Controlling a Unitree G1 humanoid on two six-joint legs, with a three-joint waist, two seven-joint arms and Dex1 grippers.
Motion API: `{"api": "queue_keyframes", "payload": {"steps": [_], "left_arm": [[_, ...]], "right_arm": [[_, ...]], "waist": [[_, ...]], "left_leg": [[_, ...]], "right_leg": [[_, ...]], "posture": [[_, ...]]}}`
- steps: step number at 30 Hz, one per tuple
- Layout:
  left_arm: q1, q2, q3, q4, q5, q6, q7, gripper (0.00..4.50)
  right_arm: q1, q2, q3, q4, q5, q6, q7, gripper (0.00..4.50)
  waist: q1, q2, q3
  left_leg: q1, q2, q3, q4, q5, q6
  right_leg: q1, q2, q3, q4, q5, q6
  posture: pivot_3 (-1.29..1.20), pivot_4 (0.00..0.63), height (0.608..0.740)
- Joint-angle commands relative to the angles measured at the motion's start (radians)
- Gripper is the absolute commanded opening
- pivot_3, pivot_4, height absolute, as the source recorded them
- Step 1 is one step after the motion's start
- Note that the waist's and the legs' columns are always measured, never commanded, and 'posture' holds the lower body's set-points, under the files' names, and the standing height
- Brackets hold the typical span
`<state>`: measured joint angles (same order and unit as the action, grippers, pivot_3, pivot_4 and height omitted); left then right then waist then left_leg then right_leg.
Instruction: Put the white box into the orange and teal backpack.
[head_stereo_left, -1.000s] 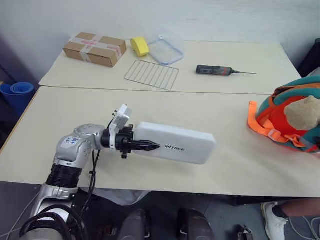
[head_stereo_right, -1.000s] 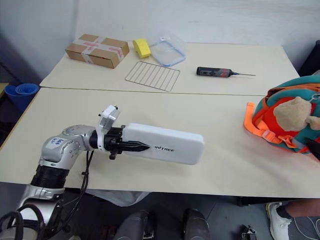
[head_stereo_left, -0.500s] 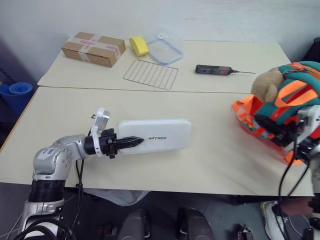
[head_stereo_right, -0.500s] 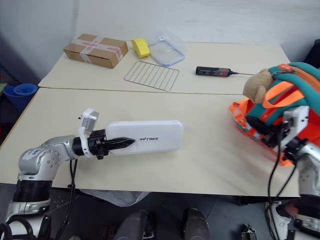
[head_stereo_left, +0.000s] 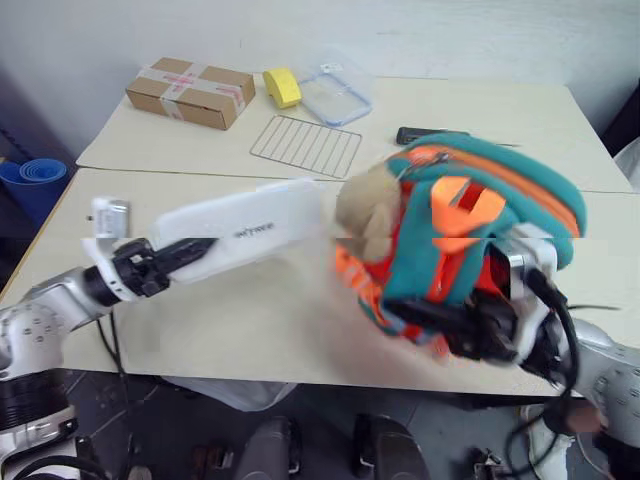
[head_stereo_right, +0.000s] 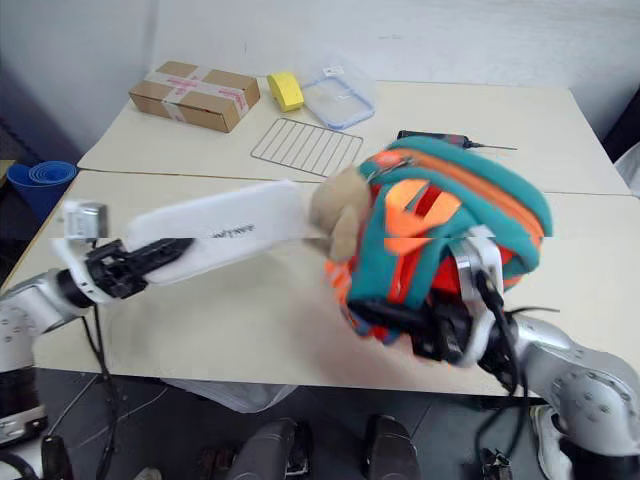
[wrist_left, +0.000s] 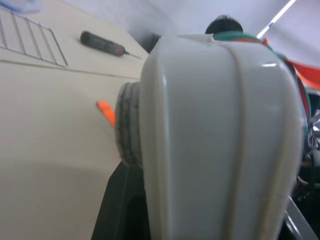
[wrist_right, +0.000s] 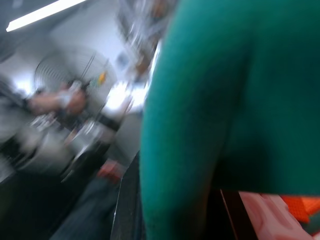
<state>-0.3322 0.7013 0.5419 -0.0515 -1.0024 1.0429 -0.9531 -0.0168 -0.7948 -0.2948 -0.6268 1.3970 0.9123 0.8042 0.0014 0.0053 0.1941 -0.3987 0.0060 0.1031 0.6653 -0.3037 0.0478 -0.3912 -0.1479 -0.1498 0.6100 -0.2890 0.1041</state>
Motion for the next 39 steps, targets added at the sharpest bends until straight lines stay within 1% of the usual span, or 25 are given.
{"api": "queue_keyframes", "payload": {"steps": [1,3,6,10,13,15,16,19,20,21,25,27,29,32,34,36,38,39], "left_arm": [[0.034,0.003,0.086,-0.119,-0.107,0.001,0.043,1.23],[0.037,-0.020,0.088,-0.160,-0.137,-0.014,0.083,1.23],[0.005,-0.047,0.049,-0.197,-0.149,-0.045,0.109,1.23],[-0.093,-0.052,-0.087,-0.213,-0.105,-0.078,0.092,1.23],[-0.135,-0.031,-0.168,-0.218,-0.070,-0.103,0.047,1.23],[-0.153,-0.005,-0.244,-0.212,-0.006,-0.147,-0.013,1.23],[-0.174,0.002,-0.293,-0.195,0.052,-0.185,-0.026,1.23],[-0.276,0.030,-0.502,-0.159,0.285,-0.323,-0.062,1.23],[-0.310,0.035,-0.563,-0.157,0.345,-0.373,-0.095,1.23],[-0.354,0.024,-0.609,-0.150,0.373,-0.389,-0.114,1.23],[-0.503,-0.046,-0.769,-0.114,0.453,-0.421,-0.192,1.23],[-0.545,-0.086,-0.822,-0.080,0.506,-0.460,-0.208,1.23],[-0.623,-0.203,-0.881,0.026,0.572,-0.505,-0.177,1.23],[-0.707,-0.374,-0.943,0.197,0.678,-0.575,-0.108,1.23],[-0.731,-0.466,-0.949,0.289,0.726,-0.628,-0.062,1.23],[-0.736,-0.529,-0.930,0.349,0.744,-0.659,-0.034,1.23],[-0.719,-0.553,-0.894,0.359,0.735,-0.676,-0.028,1.95],[-0.708,-0.554,-0.868,0.342,0.710,-0.659,-0.038,2.18]], "right_arm": [[0.057,-0.105,-0.085,0.012,-0.021,0.022,0.134,0.01],[0.073,-0.152,-0.103,0.051,-0.050,0.018,0.185,0.01],[0.050,-0.168,-0.091,0.102,-0.115,-0.012,0.224,0.01],[-0.014,-0.150,-0.034,0.143,-0.185,-0.043,0.255,0.01],[-0.045,-0.134,-0.005,0.156,-0.216,-0.056,0.262,0.01],[-0.059,-0.125,0.005,0.160,-0.223,-0.058,0.264,0.01],[-0.063,-0.122,0.008,0.162,-0.227,-0.058,0.265,0.01],[-0.057,-0.120,0.009,0.160,-0.241,-0.061,0.275,0.01],[-0.056,-0.119,0.008,0.159,-0.242,-0.061,0.276,0.01],[-0.056,-0.118,0.007,0.159,-0.243,-0.062,0.276,0.01],[-0.059,-0.118,0.007,0.165,-0.250,-0.066,0.278,0.01],[-0.061,-0.117,0.007,0.168,-0.256,-0.069,0.279,0.01],[-0.063,-0.111,0.007,0.171,-0.265,-0.075,0.275,0.01],[-0.065,-0.096,0.006,0.169,-0.277,-0.084,0.259,0.01],[-0.065,-0.084,0.001,0.165,-0.281,-0.087,0.246,0.01],[-0.063,-0.075,-0.001,0.161,-0.290,-0.097,0.231,0.01],[-0.060,-0.064,-0.006,0.154,-0.289,-0.103,0.213,0.00],[-0.058,-0.059,-0.009,0.149,-0.290,-0.107,0.205,0.00]], "waist": [[0.001,-0.003,0.001],[0.002,-0.006,0.001],[0.012,-0.010,0.001],[0.028,-0.010,0.001],[0.027,-0.010,0.001],[0.025,-0.010,0.001],[0.024,-0.010,0.001],[0.029,-0.011,0.001],[0.036,-0.011,0.001],[0.040,-0.011,0.001],[0.049,-0.011,0.001],[0.051,-0.011,0.001],[0.052,-0.011,0.001],[0.059,-0.011,0.002],[0.058,-0.011,0.002],[0.051,-0.012,0.002],[0.046,-0.012,0.002],[0.046,-0.011,0.002]], "left_leg": [[0.000,-0.001,0.000,0.000,0.000,0.001],[0.000,0.000,0.000,0.001,0.000,0.001],[0.000,0.000,0.000,0.001,0.001,0.000],[0.000,0.000,0.001,0.001,0.002,-0.001],[-0.001,0.000,0.002,0.001,0.001,-0.001],[-0.001,-0.001,0.003,0.001,0.002,0.000],[-0.001,-0.001,0.003,0.001,0.002,0.000],[-0.001,-0.002,0.005,0.001,0.002,0.001],[-0.001,-0.002,0.005,0.001,0.003,0.001],[-0.001,-0.003,0.005,0.001,0.003,0.002],[-0.002,-0.004,0.006,0.001,0.003,0.004],[-0.003,-0.004,0.005,0.001,0.003,0.004],[-0.004,-0.004,0.005,0.001,0.003,0.004],[-0.006,-0.006,0.003,0.004,0.004,0.006],[-0.007,-0.007,0.003,0.005,0.004,0.008],[-0.007,-0.008,0.003,0.005,0.004,0.009],[-0.007,-0.007,0.003,0.005,0.004,0.009],[-0.007,-0.007,0.003,0.005,0.005,0.009]], "right_leg": [[0.000,0.000,0.000,0.000,0.000,0.001],[0.001,-0.002,0.002,-0.002,0.002,0.003],[0.001,-0.002,0.003,-0.005,0.002,0.004],[-0.001,-0.001,0.004,-0.004,0.003,0.003],[-0.001,0.001,0.004,-0.002,0.003,0.003],[-0.002,0.003,0.004,-0.001,0.003,0.003],[-0.002,0.004,0.004,-0.001,0.003,0.003],[-0.002,0.005,0.003,-0.003,0.003,0.003],[-0.001,0.005,0.002,-0.003,0.003,0.004],[-0.001,0.004,0.000,-0.003,0.003,0.004],[-0.002,0.002,0.002,-0.005,0.005,0.006],[-0.002,0.002,0.003,-0.005,0.005,0.006],[-0.002,0.002,0.002,-0.005,0.005,0.006],[-0.001,0.002,-0.006,-0.005,0.005,0.007],[-0.001,0.001,-0.006,-0.005,0.006,0.009],[-0.001,-0.001,-0.006,-0.006,0.006,0.009],[-0.001,-0.001,-0.007,-0.006,0.007,0.010],[-0.001,-0.001,-0.007,-0.005,0.006,0.010]], "posture": [[0.00,0.150,0.740],[0.00,0.150,0.740],[0.00,0.150,0.740],[0.00,0.150,0.740],[0.00,0.150,0.740],[0.00,0.150,0.740],[0.00,0.150,0.740],[0.00,0.150,0.740],[0.00,0.150,0.740],[0.00,0.150,0.740],[0.00,0.150,0.740],[0.00,0.150,0.740],[0.00,0.150,0.740],[0.00,0.150,0.740],[0.00,0.150,0.740],[0.00,0.150,0.740],[0.00,0.150,0.740],[0.00,0.150,0.740]]}}
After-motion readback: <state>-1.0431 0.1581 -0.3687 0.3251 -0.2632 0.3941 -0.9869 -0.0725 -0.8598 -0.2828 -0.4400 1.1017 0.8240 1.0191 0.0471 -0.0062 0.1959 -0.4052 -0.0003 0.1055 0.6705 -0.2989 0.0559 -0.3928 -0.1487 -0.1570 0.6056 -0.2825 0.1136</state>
